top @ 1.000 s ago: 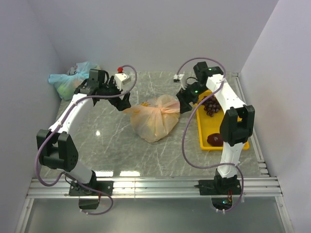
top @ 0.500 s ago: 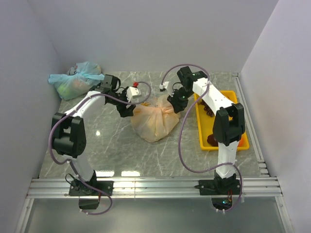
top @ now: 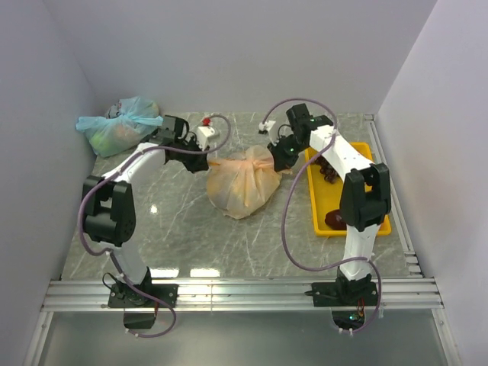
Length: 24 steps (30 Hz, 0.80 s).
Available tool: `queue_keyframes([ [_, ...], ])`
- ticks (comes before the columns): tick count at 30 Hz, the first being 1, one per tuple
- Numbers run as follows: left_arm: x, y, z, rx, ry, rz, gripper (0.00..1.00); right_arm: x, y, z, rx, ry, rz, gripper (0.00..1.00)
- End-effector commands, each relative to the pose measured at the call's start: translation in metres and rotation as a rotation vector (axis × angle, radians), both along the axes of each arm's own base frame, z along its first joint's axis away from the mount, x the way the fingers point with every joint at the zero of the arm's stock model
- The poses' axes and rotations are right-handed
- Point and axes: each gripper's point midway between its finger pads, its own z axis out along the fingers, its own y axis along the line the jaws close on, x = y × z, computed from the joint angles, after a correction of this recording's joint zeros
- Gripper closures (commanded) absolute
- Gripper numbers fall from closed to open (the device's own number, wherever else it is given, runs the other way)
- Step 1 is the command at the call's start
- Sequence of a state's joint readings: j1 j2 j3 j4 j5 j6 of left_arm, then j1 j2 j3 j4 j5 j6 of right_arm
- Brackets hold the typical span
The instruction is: Place the fake fruits into the plastic bag and tie a complex knot
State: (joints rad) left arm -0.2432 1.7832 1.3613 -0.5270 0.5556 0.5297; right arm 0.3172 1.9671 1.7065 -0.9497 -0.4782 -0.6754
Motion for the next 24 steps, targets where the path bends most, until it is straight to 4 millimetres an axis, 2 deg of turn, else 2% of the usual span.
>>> queue_keyframes([
  [1, 0.025, 0.093, 0.053, 0.013, -0.070, 0.409, 1.00, 0.012, -0.077, 0.028, -0.119, -0.069, -0.239, 1.00],
  [2, 0.022, 0.116, 0.055, 0.015, -0.060, 0.460, 1.00, 0.011, -0.083, 0.031, -0.119, -0.070, -0.255, 1.00],
  [3, 0.019, 0.122, 0.065, 0.014, -0.080, 0.458, 1.00, 0.012, -0.096, 0.032, -0.126, -0.066, -0.283, 1.00],
  [4, 0.016, 0.137, 0.067, 0.019, -0.084, 0.483, 1.00, 0.008, -0.103, 0.028, -0.140, -0.052, -0.288, 1.00],
  [5, 0.009, 0.152, 0.064, 0.035, -0.063, 0.506, 1.00, 0.006, -0.111, 0.024, -0.151, -0.040, -0.299, 1.00],
  [6, 0.004, 0.158, 0.062, 0.060, -0.067, 0.495, 1.00, 0.005, -0.120, 0.019, -0.159, -0.028, -0.311, 1.00],
  [8, -0.004, 0.168, 0.054, 0.082, -0.054, 0.496, 1.00, 0.001, -0.130, 0.003, -0.186, -0.004, -0.308, 1.00],
  [11, -0.013, 0.171, 0.027, 0.107, -0.024, 0.500, 1.00, -0.004, -0.137, -0.027, -0.227, 0.011, -0.300, 1.00],
  [12, -0.017, 0.171, 0.009, 0.110, 0.011, 0.509, 1.00, -0.007, -0.140, -0.040, -0.245, 0.041, -0.300, 1.00],
  [13, -0.020, 0.174, -0.002, 0.132, 0.029, 0.524, 1.00, -0.015, -0.140, -0.049, -0.248, 0.079, -0.302, 1.00],
  [14, -0.026, 0.176, -0.013, 0.144, 0.057, 0.529, 1.00, -0.018, -0.138, -0.053, -0.244, 0.098, -0.298, 1.00],
  [16, -0.027, 0.180, -0.019, 0.153, 0.065, 0.547, 1.00, -0.022, -0.142, -0.056, -0.258, 0.093, -0.285, 1.00],
  [18, -0.028, 0.182, -0.014, 0.154, 0.048, 0.551, 1.00, -0.021, -0.146, -0.050, -0.269, 0.071, -0.276, 1.00],
  [20, -0.027, 0.185, -0.009, 0.150, 0.040, 0.555, 1.00, -0.012, -0.154, -0.038, -0.270, 0.044, -0.276, 1.00],
  [21, -0.021, 0.185, 0.002, 0.140, 0.016, 0.558, 1.00, -0.005, -0.155, -0.031, -0.264, 0.028, -0.282, 1.00],
  [22, -0.018, 0.187, 0.009, 0.127, 0.007, 0.560, 1.00, 0.009, -0.153, -0.011, -0.247, -0.009, -0.286, 1.00],
  [24, -0.007, 0.194, 0.030, 0.112, -0.038, 0.580, 1.00, 0.020, -0.151, 0.004, -0.213, -0.019, -0.300, 1.00],
])
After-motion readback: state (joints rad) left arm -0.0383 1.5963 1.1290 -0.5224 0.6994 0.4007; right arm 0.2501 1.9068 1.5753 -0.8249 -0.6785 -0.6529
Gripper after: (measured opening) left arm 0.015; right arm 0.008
